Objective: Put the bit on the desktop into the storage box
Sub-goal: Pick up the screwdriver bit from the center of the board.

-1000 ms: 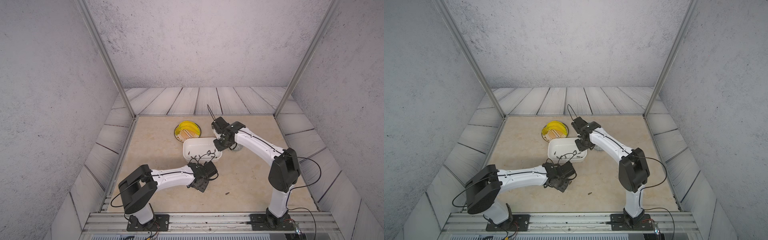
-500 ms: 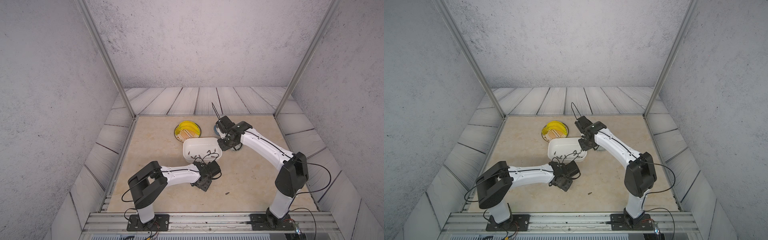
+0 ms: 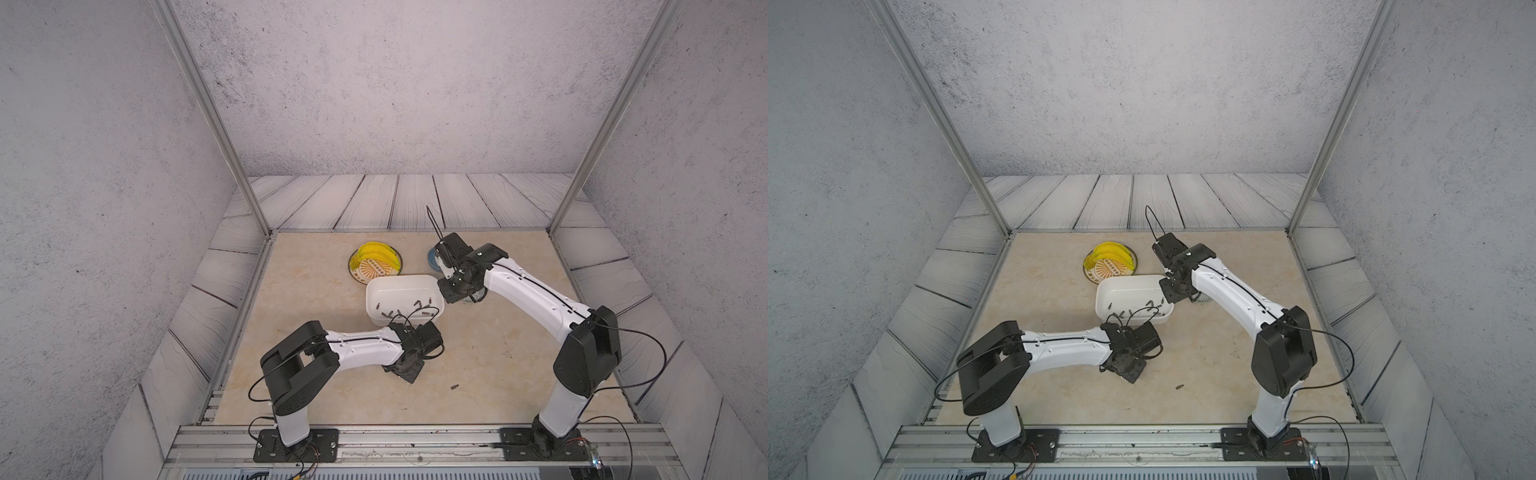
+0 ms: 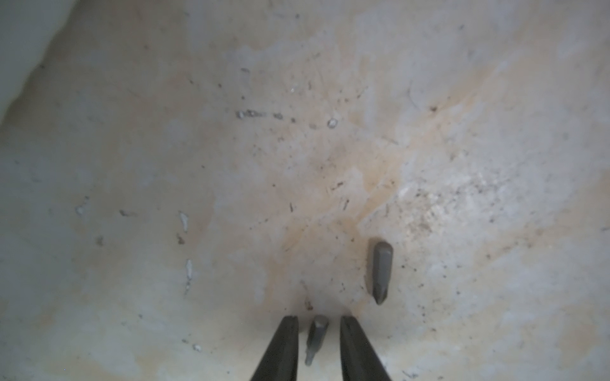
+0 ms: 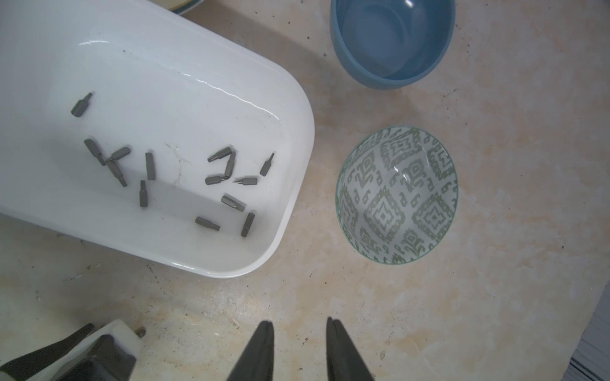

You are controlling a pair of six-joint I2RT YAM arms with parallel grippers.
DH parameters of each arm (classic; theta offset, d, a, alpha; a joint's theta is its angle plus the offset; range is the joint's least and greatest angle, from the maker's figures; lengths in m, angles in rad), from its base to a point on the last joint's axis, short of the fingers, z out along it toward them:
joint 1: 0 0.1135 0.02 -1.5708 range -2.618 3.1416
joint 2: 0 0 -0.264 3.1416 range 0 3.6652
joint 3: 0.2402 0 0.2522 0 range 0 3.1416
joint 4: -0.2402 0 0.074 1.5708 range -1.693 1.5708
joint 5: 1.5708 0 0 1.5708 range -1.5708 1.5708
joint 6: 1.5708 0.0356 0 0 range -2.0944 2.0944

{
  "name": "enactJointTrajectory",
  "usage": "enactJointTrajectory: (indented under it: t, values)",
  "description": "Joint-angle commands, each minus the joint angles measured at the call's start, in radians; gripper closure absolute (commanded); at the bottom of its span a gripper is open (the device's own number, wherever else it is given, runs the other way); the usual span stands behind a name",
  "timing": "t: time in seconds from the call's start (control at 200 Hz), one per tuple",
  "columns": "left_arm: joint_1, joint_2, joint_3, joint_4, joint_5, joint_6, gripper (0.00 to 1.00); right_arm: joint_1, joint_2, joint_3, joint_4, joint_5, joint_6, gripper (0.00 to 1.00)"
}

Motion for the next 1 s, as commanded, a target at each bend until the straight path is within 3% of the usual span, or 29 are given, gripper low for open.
enactJointTrajectory:
  t: [0.0,0.476,0.876,0.996]
  values:
    - [0.001,0.023,0.006,-0.025,0.007,0.002,0.74,-0.006,-0.049,-0.007,-0.017,0.016,0.001,0.69]
    - [0.033,0.030,-0.047,0.013,0.055,-0.008,0.81,-0.010,-0.077,-0.022,-0.023,0.022,0.004,0.69]
    - [0.043,0.042,-0.034,-0.007,0.063,0.015,1.00,-0.010,-0.166,-0.102,-0.032,0.030,0.041,0.68]
    - [0.044,0.015,-0.004,-0.049,0.053,0.027,1.00,-0.008,-0.222,-0.161,-0.034,0.020,0.076,0.66]
